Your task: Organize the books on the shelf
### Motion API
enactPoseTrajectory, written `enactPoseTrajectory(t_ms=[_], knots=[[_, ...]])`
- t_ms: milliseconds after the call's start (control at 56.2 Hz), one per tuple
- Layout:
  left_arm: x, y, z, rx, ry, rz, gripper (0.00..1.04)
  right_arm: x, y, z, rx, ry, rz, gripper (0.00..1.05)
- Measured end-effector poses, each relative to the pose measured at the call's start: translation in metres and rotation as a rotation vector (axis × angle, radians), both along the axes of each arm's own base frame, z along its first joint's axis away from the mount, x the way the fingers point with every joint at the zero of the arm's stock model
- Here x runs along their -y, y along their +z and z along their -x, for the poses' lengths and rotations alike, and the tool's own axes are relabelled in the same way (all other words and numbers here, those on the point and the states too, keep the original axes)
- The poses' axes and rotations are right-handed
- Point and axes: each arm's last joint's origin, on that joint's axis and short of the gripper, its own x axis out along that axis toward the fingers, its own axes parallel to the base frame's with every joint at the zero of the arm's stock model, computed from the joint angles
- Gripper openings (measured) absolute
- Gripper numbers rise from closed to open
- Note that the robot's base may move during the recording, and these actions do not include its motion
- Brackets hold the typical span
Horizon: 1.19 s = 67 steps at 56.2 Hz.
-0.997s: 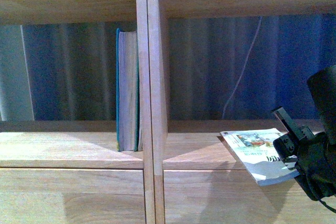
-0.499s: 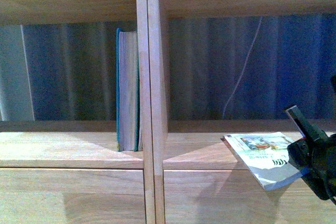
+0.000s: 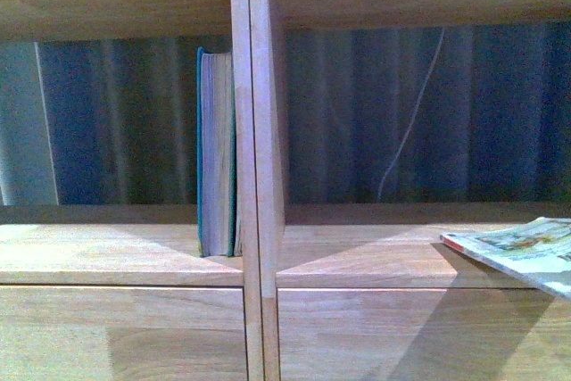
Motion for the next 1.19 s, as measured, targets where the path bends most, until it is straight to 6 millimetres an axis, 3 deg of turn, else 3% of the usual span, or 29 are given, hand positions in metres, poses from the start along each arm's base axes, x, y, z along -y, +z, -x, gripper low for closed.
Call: enactPoseTrajectory(t_ms=[320,445,677,1050,1193], knots=[[0.000,0.000,0.000,0.000,0.000,0.000,0.97,0.015,0.054,0.028,0.165,0.085,0.042,0.07],[0.000,0.000,0.000,0.000,0.000,0.000,0.97,0.018,0.079,0.050,0.262,0.135,0.059,0.07],[0.000,0.000,0.000,0.000,0.000,0.000,0.97,0.019,0.107,0.083,0.399,0.230,0.078,0.07],[0.000,0.000,0.000,0.000,0.000,0.000,0.97,0.004,0.110,0.129,0.528,0.389,0.056,0.07],[0.000,0.000,0.000,0.000,0.000,0.000,0.97,-0.012,0.112,0.140,0.559,0.432,0.040,0.07]])
